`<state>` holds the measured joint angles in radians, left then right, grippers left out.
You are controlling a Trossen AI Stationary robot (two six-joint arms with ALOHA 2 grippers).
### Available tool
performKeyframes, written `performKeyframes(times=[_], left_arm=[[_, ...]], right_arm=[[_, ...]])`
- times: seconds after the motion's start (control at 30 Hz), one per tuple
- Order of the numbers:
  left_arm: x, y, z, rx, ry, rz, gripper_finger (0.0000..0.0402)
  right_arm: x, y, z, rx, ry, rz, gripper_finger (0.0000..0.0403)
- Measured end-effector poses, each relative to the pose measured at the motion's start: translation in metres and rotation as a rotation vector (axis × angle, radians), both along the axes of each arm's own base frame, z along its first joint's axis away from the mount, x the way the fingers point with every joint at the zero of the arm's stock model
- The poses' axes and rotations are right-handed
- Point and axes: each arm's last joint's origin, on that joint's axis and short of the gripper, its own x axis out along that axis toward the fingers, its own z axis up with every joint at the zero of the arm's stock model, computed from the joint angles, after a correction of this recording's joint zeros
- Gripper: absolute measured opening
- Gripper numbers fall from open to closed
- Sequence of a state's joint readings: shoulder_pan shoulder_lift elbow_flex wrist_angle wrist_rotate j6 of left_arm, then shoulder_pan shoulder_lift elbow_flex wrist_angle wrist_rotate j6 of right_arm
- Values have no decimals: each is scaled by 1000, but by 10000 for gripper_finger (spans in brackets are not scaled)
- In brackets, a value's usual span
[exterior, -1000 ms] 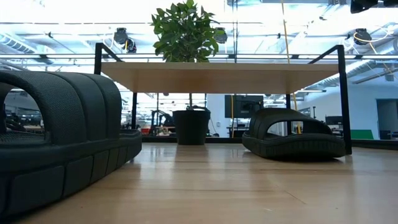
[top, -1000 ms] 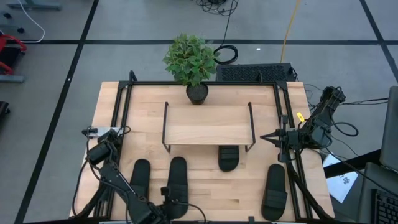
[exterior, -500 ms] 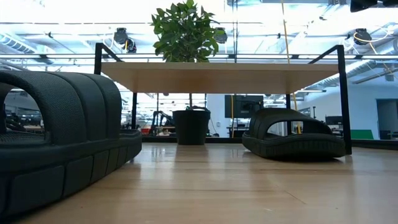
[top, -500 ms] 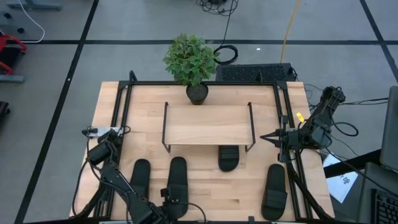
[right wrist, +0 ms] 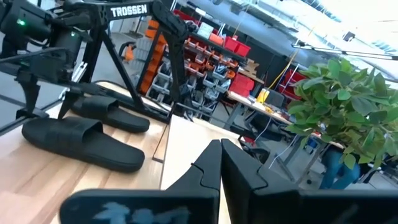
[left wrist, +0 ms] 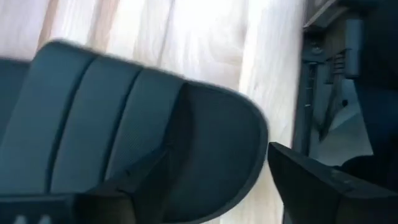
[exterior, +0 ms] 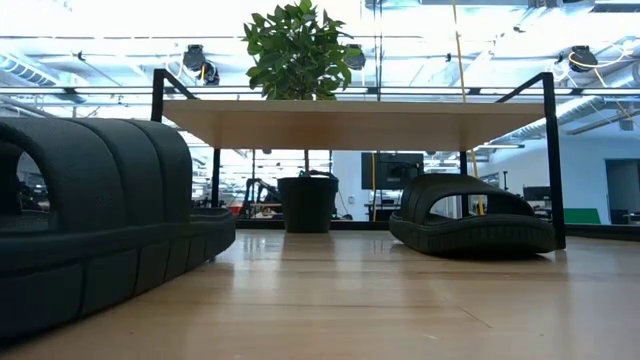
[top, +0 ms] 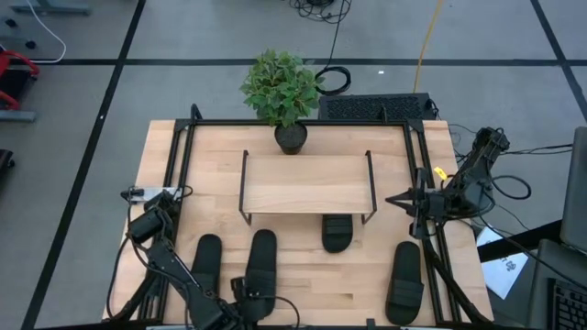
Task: Pick and place slides into the shelf
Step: Put the black slides under the shelf
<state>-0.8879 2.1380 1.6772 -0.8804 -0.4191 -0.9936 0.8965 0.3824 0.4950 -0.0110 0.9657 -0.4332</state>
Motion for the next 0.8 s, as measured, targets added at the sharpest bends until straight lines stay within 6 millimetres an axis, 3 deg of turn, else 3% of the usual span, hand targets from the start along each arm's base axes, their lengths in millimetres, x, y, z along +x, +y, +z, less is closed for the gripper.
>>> performKeyframes(times=[0.23, 0.43, 0.63, 0.8], left_arm=[[9, 1, 21, 16, 1, -60, 295], [10, 12, 46, 186, 26, -116, 269], [8, 20, 31, 201, 105, -103, 238], [9, 16, 25, 196, 59, -101, 254]], right_arm=[[0, 0, 0, 32, -5, 1, 0], [0, 0, 0, 35, -5, 2, 0], [0, 0, -1, 23, 5, 2, 0], [0, 0, -4, 12, 14, 2, 0]])
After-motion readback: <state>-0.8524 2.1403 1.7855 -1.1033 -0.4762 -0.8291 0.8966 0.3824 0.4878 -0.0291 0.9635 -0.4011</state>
